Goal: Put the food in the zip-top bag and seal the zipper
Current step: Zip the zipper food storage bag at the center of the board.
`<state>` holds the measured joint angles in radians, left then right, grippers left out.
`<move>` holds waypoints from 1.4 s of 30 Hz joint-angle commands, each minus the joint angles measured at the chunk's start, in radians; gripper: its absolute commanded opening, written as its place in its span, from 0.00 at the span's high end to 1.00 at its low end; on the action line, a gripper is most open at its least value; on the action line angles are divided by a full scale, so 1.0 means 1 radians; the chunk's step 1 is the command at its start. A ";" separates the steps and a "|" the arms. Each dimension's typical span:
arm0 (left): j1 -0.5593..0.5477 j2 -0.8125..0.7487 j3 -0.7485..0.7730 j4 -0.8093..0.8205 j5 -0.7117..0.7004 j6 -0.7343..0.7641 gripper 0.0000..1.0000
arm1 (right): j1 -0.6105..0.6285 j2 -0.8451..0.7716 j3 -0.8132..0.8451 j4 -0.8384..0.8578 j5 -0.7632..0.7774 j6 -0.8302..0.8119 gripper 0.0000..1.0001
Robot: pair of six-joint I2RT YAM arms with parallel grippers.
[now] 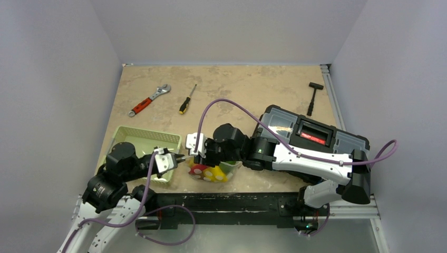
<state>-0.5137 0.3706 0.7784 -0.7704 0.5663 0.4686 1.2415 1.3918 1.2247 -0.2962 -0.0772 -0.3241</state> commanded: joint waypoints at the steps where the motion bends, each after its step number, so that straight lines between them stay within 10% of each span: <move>1: -0.002 -0.008 -0.009 0.033 0.021 0.032 0.99 | 0.000 -0.018 0.014 0.090 -0.044 -0.009 0.71; 13: -0.003 -0.031 -0.015 0.033 0.019 0.038 1.00 | -0.001 0.010 -0.005 0.084 -0.049 -0.032 0.66; 17: -0.003 -0.034 -0.014 0.035 0.020 0.034 1.00 | -0.001 -0.003 -0.030 0.121 -0.057 -0.034 1.00; 42: -0.003 0.049 -0.045 0.147 0.129 -0.049 1.00 | 0.000 -0.037 -0.084 0.335 -0.156 -0.064 1.00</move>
<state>-0.5133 0.3962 0.7456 -0.7082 0.6304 0.4442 1.2343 1.3678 1.1080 -0.1085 -0.1799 -0.3820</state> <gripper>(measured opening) 0.096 0.008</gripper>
